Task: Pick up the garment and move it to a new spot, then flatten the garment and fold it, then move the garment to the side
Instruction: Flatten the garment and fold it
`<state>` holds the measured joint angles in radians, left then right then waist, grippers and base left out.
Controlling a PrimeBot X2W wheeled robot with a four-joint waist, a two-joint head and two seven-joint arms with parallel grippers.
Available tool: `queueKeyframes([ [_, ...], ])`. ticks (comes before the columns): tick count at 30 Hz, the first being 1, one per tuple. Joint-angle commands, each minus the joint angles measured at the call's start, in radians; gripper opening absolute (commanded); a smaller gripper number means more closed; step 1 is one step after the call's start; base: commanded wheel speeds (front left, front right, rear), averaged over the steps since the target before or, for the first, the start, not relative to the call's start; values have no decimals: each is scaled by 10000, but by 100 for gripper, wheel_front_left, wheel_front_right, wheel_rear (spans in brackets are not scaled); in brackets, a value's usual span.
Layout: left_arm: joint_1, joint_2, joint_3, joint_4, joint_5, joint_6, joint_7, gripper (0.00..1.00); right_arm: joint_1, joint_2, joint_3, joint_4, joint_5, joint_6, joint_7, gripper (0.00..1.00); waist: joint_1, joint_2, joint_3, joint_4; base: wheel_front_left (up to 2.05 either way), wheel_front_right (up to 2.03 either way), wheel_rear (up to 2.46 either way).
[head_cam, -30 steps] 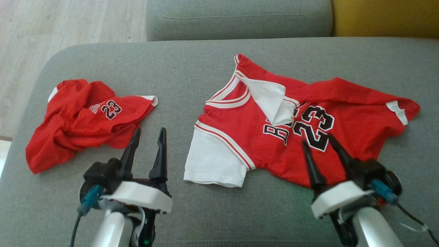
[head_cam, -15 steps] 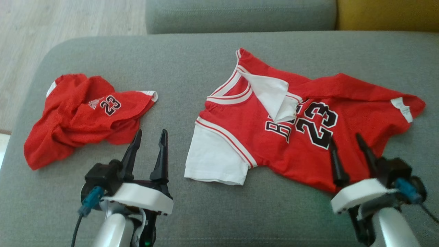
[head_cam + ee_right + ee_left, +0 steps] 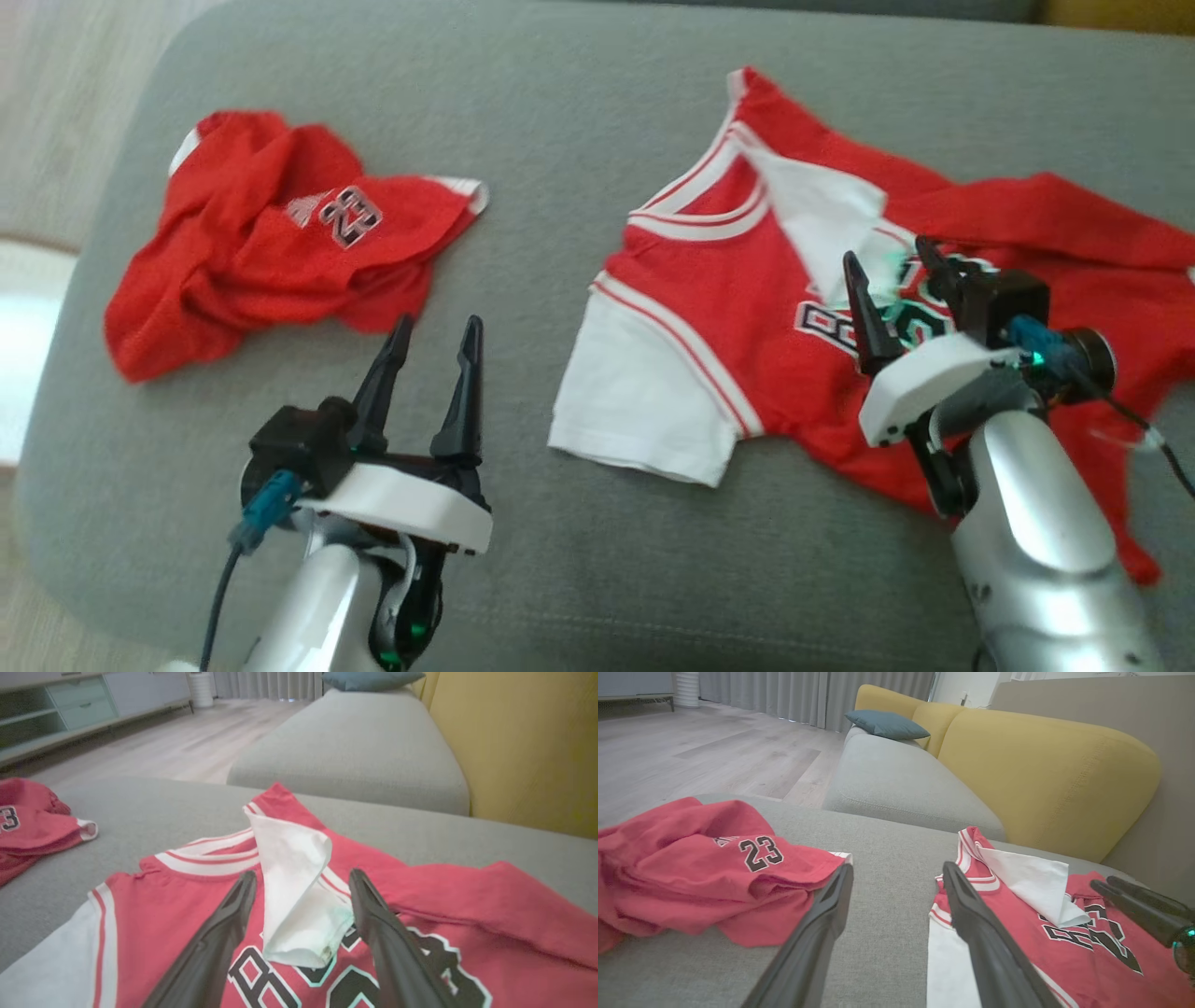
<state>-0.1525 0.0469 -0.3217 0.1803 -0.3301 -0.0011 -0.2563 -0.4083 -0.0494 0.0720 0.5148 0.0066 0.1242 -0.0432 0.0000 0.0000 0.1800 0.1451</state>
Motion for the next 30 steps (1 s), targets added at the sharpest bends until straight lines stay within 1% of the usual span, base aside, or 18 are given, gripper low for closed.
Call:
queueKeyframes([
  [1, -389, 33, 193, -262, -110, -40, -55, 100, -546, -21, 134, 64, -173, 65, -7, 100, 0, 0, 388, 443, 0, 0, 0],
  [2, -480, 33, 162, -258, -147, -17, -55, 100, -965, -46, -157, 627, -349, 65, -49, 100, 0, 0, 557, 664, 0, 0, 0],
  [5, -623, 33, 142, -254, -202, -3, -55, 100, -1529, -92, -758, 1372, -730, 65, -200, 100, 0, 0, 750, 955, 0, 0, 0],
  [10, -754, 33, 150, -245, -255, 1, -55, 100, -2271, -60, -854, 2546, -692, 65, -293, 100, 0, 0, 965, 1209, 0, 0, 0],
  [11, -766, 33, 152, -248, -263, 1, -55, 100, -2414, -57, -830, 2747, -635, 65, -308, 11, 0, 0, 990, 1229, 0, 0, 0],
  [12, -777, 33, 151, -251, -272, 1, -55, 100, -2563, -58, -798, 2921, -585, 65, -327, 0, 0, 0, 1013, 1244, 0, 0, 0],
  [15, -819, 33, 127, -265, -321, 24, -55, 100, -3112, -300, -755, 3242, -538, 65, -333, 0, 0, 0, 1087, 1278, 0, 0, 0],
  [19, -953, 33, -9, -331, -474, 54, -55, 100, -4340, -1079, -353, 3270, -974, 65, -299, 0, 0, 0, 1296, 1393, 0, 0, 0],
  [23, -1129, 33, -261, -401, -743, 68, -55, 100, -6185, -1950, 239, 3291, -1389, 65, -56, 0, 0, 0, 1593, 1694, 0, 0, 0],
  [24, -1129, 33, -261, -401, -743, 68, -55, 100, -6185, -1950, 239, 3291, -1389, 65, -56, 0, 0, 0, 1593, 1694, 0, 0, 0],
  [27, -1269, 33, -423, -446, -991, 103, -55, 100, -7615, -2540, 795, 3567, -1707, 65, 129, 0, 0, 0, 1839, 2000, 0, 0, 0],
  [30, -1354, 33, -510, -497, -1216, 154, -55, 100, -8894, -2996, 1479, 3987, -2063, 65, 176, 0, 0, 0, 2088, 2274, 0, 0, 0],
])
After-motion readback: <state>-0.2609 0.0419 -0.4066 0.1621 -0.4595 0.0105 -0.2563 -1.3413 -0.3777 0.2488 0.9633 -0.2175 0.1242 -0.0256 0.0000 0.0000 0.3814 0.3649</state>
